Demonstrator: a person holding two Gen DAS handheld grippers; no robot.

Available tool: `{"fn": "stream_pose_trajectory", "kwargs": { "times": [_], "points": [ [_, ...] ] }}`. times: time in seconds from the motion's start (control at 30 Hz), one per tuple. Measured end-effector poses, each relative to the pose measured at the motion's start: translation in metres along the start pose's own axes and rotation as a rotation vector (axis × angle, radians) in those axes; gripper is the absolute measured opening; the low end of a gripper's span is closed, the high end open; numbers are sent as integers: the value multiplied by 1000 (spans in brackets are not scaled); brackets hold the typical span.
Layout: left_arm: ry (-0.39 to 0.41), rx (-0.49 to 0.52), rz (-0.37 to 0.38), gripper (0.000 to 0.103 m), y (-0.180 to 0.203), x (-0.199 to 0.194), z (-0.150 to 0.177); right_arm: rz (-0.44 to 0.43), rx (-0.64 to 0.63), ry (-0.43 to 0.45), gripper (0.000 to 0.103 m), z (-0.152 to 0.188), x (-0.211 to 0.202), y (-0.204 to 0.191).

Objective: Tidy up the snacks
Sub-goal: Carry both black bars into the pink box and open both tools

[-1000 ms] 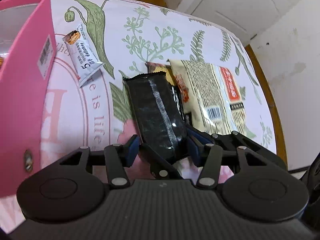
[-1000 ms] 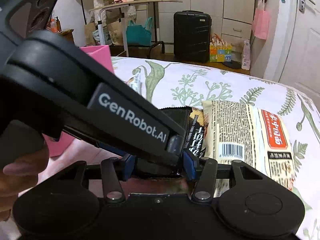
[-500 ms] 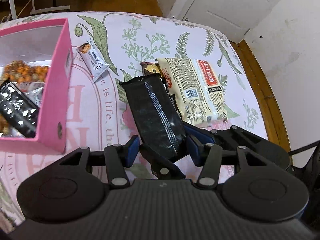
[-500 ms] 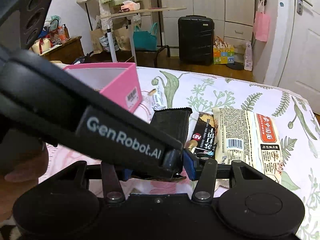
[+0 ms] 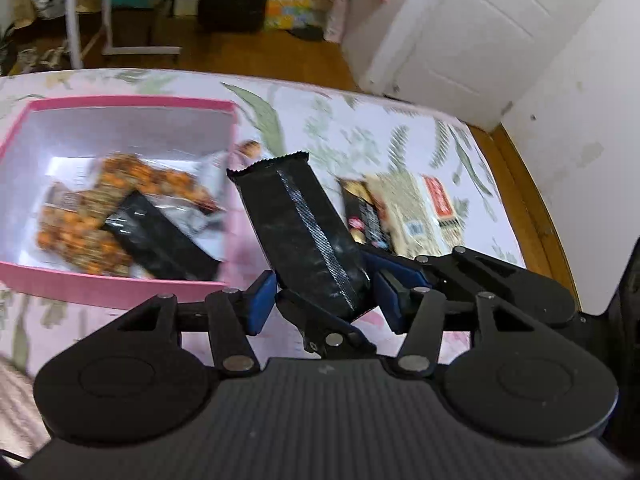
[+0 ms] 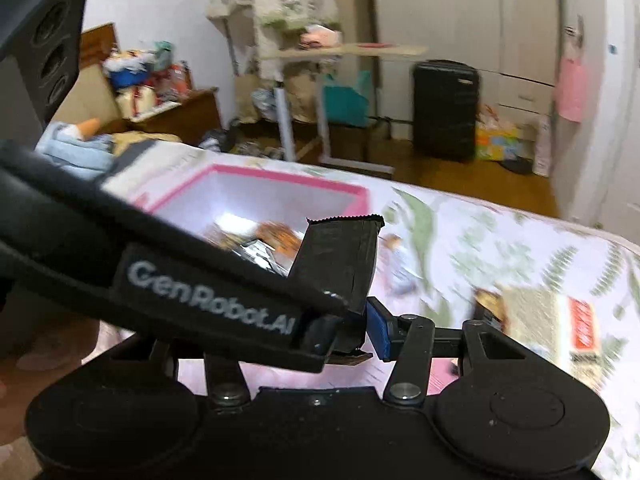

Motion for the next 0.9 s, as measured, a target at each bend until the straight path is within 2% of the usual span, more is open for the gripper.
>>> {"fn": "stream_pose_trajectory", "kwargs": {
  "times": [0.1, 0.27, 0.4, 0.63, 0.7, 0.73, 0.77, 0.9],
  "points": [
    [15, -61, -2, 53, -29, -11, -5, -47, -37, -5, 56, -11, 13, -17],
    [54, -131, -55, 53, -72, -17, -12, -145, -48, -1, 56, -32, 47, -29],
    [77, -205, -69, 53, -104, -6, -20, -174, -92, -12, 56, -41, 76, -38],
    [79, -288, -126, 55, -136, 26, -27, -229, -144, -48, 57, -47, 121, -42],
    [77, -307, -151, 59, -143, 34, -27, -225, -159, -60, 64, -47, 132, -43],
    [71, -310, -169, 60, -145, 37, -27, -202, -170, -56, 76, -46, 133, -45],
    [62, -307, -190, 60, -146, 39, -26, -180, -182, -44, 82, -44, 130, -48],
    [72, -289, -217, 61, -144, 37, -22, -130, -234, -32, 82, -32, 115, -49]
  ]
}}
Point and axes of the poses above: each gripper's, at about its wrist camera, not at the fingertips, and x roughly the way its jaws point, y to its right, z to its underside, the point moved 2 cm from there along x, roughly the way its jaws point, and after that the axes turned 8 degrees about -z, right-handed, at the moved point
